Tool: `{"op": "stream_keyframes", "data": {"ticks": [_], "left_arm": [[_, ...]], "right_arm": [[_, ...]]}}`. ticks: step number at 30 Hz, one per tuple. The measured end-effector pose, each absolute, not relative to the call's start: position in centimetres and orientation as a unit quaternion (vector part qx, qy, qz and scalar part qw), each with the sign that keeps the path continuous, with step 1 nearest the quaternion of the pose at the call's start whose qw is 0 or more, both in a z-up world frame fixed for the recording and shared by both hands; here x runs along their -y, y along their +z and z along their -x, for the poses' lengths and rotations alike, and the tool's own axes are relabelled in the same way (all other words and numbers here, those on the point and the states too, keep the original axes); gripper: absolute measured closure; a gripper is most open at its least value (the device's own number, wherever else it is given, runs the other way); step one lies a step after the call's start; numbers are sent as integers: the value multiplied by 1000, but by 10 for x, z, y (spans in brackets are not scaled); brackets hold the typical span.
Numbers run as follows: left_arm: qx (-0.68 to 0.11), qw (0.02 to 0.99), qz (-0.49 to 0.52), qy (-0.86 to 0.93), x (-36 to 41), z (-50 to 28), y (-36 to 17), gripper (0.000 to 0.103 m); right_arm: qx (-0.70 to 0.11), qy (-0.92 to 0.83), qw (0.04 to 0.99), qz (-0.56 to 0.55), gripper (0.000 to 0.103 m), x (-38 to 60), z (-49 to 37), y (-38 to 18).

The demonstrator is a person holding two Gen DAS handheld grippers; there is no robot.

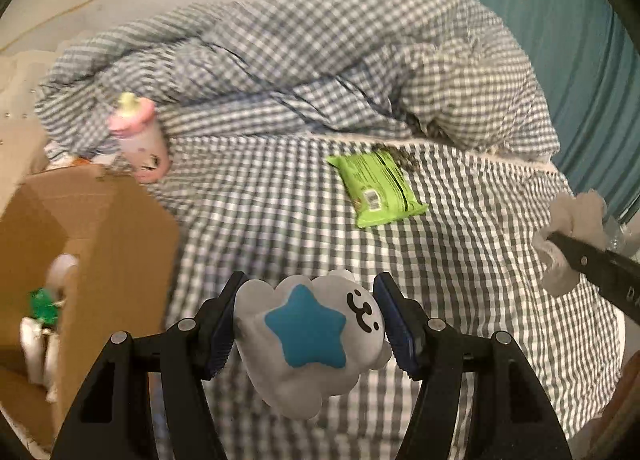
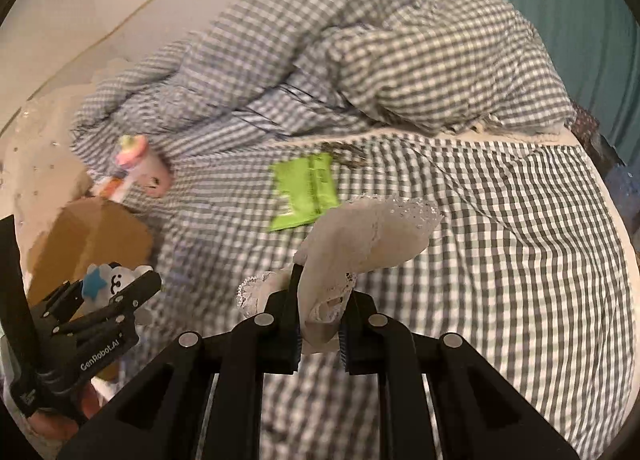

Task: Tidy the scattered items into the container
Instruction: 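Carry the star plush and lace cloth into the box while both tools open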

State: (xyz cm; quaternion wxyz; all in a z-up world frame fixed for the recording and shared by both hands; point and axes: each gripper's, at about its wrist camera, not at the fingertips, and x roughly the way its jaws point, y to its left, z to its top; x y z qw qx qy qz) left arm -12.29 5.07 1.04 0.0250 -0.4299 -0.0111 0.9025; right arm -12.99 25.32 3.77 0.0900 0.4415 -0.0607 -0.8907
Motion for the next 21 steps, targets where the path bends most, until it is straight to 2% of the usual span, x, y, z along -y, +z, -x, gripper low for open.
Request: {"op": "stream_keyframes", "data": {"ticks": [9, 21], "left_arm": [[40, -11, 401, 915, 30, 56, 39, 37], [74, -115, 395, 909, 186, 24, 47, 37]], "right_arm": [[29, -891, 139, -432, 89, -174, 73, 53], [-12, -857, 275, -437, 87, 17, 86, 58]]}}
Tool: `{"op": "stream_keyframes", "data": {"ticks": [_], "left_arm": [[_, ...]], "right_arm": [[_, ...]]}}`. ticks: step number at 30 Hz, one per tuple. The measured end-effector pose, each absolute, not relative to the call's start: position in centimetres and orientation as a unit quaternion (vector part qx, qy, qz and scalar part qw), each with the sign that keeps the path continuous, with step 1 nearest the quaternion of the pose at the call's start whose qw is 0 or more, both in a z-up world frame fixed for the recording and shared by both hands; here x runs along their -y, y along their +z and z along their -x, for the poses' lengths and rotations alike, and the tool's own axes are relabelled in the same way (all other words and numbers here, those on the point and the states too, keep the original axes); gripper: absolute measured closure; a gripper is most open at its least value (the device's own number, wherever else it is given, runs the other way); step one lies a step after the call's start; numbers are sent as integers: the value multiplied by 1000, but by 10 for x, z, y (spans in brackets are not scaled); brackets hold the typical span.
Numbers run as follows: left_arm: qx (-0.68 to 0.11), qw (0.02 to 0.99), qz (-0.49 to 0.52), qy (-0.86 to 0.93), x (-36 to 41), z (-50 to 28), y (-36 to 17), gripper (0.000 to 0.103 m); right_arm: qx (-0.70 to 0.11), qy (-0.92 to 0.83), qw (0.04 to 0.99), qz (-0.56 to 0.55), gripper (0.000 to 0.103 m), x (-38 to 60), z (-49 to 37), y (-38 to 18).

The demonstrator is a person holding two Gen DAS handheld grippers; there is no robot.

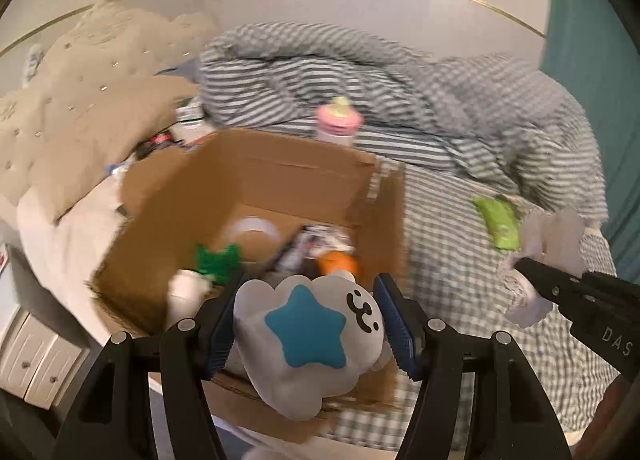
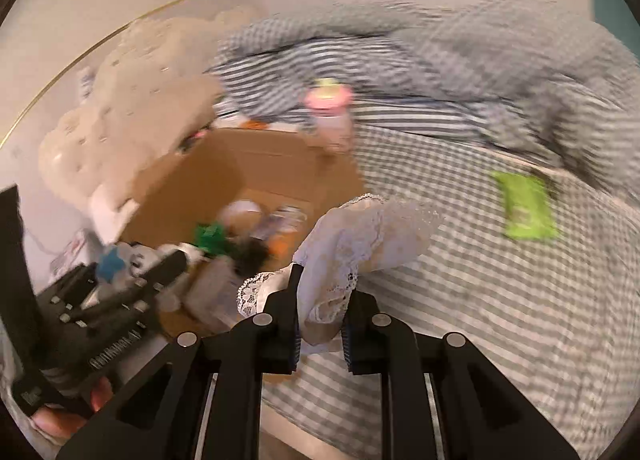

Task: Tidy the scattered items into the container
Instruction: 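Carry the star plush and lace cloth into the box while both tools open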

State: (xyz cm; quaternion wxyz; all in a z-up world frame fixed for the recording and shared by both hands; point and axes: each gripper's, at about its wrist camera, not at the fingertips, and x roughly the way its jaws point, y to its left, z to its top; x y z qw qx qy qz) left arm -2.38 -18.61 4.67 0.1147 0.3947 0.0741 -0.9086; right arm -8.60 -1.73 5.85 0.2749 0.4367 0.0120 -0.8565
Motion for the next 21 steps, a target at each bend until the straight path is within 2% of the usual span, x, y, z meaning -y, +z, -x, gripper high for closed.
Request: {"op": "stream_keyframes", "data": {"ticks": [7, 8, 9, 10, 11, 12, 21], "left_arm": [[-99, 152, -418, -890, 243, 40, 20, 37], [-103, 155, -420, -888, 247, 42, 16, 36], [-106, 157, -422, -886, 251, 43, 13, 31], [-108, 160, -425, -884, 254, 43, 10, 14], [-107, 166, -427, -883, 256, 43, 8, 7], [-105, 171, -425, -882, 256, 42, 7, 4], [-101, 151, -422, -888, 220, 45, 16, 4]], "right_arm": [[-43, -840, 299, -451, 87, 105, 123, 38], [-48, -838, 300, -453, 82, 115, 127, 34], [-53, -839, 299, -452, 73, 119, 128, 32], [-59, -842, 290, -451, 40, 122, 129, 31], [-65, -850, 272, -445, 11, 124, 129, 30], [-68, -862, 254, -434, 8, 122, 127, 31], [-39, -880, 220, -418, 8, 57, 116, 49]]}}
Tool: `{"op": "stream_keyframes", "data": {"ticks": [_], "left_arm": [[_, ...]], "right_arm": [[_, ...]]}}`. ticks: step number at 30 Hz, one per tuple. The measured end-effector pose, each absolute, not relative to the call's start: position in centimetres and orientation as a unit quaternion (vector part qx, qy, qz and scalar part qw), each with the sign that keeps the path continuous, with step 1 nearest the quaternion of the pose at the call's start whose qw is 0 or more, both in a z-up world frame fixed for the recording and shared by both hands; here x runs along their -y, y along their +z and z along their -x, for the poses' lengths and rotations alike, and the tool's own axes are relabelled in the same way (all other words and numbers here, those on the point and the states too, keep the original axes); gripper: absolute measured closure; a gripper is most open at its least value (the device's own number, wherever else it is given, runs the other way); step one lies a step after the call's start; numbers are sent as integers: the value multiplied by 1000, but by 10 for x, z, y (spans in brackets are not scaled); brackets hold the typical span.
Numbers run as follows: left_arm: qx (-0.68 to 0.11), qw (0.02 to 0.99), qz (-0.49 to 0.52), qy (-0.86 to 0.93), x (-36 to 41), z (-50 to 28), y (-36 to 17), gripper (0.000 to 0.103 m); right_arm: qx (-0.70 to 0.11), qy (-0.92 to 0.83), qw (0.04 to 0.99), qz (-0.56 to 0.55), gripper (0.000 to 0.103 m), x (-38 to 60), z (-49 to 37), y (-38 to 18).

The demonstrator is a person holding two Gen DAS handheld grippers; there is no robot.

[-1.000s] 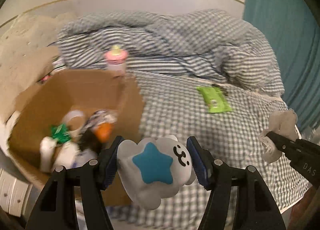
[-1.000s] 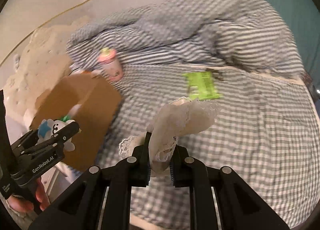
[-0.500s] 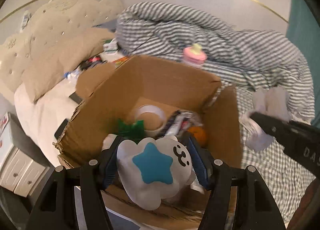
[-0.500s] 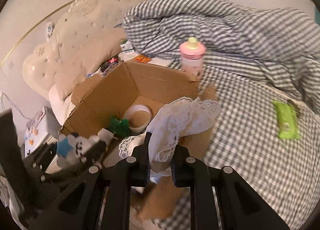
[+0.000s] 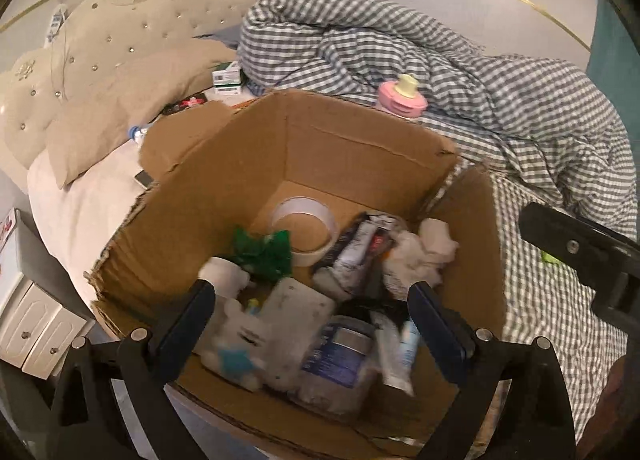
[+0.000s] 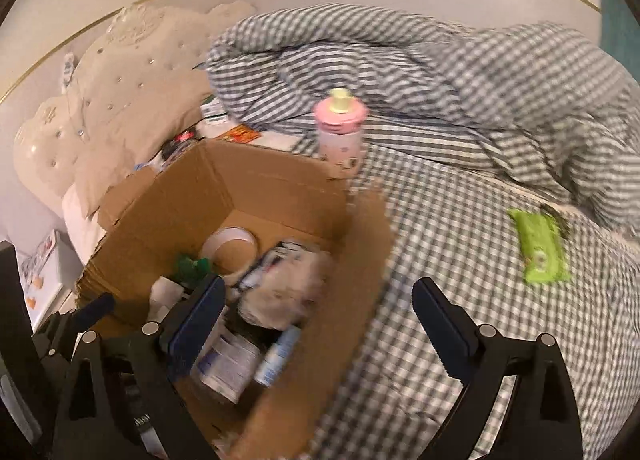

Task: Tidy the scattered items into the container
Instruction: 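Carry the star plush and lace cloth into the box while both tools open, then move both tools back toward the green packet and bead bracelet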

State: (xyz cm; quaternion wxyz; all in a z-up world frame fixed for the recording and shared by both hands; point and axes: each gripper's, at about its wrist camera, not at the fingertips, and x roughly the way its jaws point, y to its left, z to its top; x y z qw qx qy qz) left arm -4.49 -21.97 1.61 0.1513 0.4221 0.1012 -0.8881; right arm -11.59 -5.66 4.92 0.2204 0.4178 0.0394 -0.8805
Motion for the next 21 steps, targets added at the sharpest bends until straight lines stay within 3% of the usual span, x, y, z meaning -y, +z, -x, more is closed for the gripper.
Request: {"op": "stream_keyframes", "data": {"ticks": [21], "left_arm": [[-16, 14, -414, -910, 8, 36, 37, 3]], "right_arm": [[64, -916, 60, -390, 8, -208, 51, 73]]}}
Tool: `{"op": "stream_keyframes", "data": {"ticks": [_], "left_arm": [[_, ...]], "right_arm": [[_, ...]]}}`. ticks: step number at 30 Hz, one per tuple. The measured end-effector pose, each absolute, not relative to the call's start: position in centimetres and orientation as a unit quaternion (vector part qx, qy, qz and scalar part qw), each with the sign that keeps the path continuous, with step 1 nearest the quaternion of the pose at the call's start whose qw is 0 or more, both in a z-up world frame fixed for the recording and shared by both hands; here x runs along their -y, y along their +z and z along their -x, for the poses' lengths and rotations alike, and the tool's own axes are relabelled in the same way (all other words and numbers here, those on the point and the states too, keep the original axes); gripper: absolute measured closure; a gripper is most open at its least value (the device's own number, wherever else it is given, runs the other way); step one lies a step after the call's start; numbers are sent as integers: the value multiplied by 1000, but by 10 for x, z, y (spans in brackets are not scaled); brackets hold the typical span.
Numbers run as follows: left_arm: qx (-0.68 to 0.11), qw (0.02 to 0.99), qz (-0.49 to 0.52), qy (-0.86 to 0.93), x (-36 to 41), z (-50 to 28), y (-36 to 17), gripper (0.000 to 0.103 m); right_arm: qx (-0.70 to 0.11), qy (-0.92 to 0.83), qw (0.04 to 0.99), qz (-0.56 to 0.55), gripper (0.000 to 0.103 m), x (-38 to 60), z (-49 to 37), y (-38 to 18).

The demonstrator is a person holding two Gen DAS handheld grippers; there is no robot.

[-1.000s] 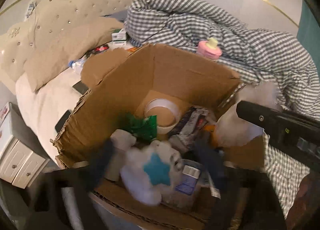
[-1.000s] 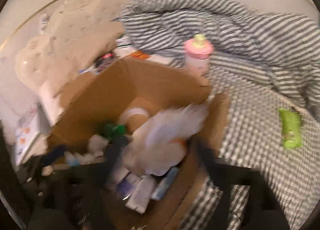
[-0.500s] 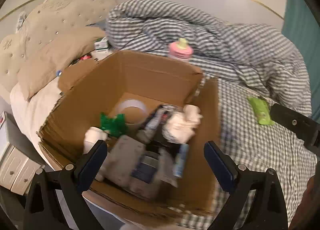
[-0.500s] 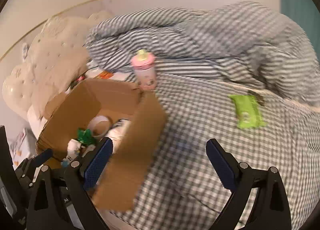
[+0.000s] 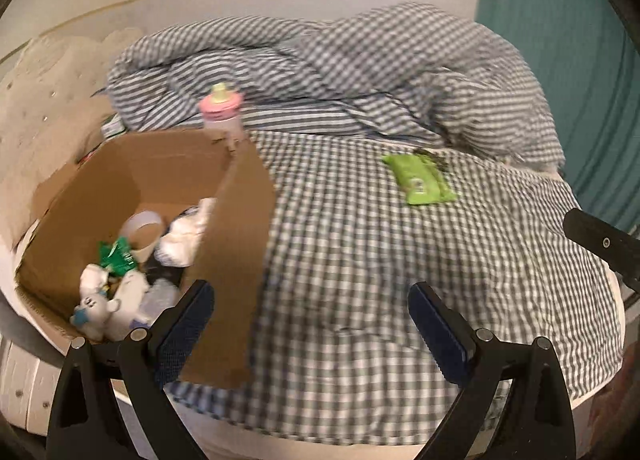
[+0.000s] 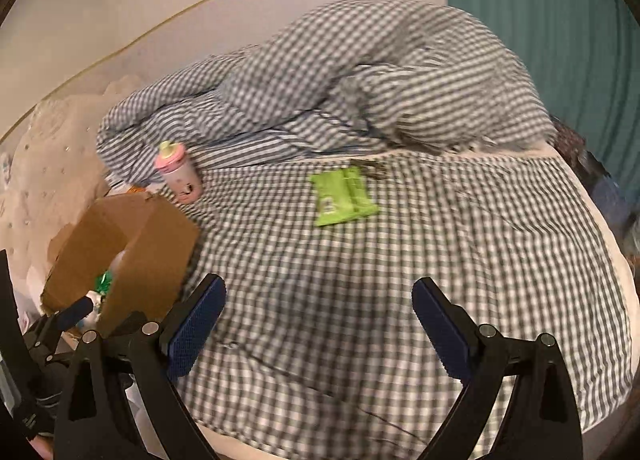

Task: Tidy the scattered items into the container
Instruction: 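Move both tools back toward the green packet and bead bracelet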

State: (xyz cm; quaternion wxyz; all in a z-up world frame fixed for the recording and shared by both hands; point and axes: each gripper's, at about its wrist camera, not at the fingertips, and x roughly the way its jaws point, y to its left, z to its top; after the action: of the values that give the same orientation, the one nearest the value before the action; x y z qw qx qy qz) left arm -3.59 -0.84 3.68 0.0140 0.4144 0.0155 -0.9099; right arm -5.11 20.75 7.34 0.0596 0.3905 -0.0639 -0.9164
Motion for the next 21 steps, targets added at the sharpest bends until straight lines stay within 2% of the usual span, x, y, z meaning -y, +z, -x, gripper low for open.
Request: {"op": "stream_keyframes", "data": {"ticks": [11, 21], "left_arm": [[11, -15, -424, -905, -53, 69, 26, 3], [1, -25, -460, -887, -90, 158, -11, 3]], "right_arm": [[104, -911, 34, -398, 8, -272, 65, 48], [113, -897, -2, -428, 8, -312, 135, 22]]}}
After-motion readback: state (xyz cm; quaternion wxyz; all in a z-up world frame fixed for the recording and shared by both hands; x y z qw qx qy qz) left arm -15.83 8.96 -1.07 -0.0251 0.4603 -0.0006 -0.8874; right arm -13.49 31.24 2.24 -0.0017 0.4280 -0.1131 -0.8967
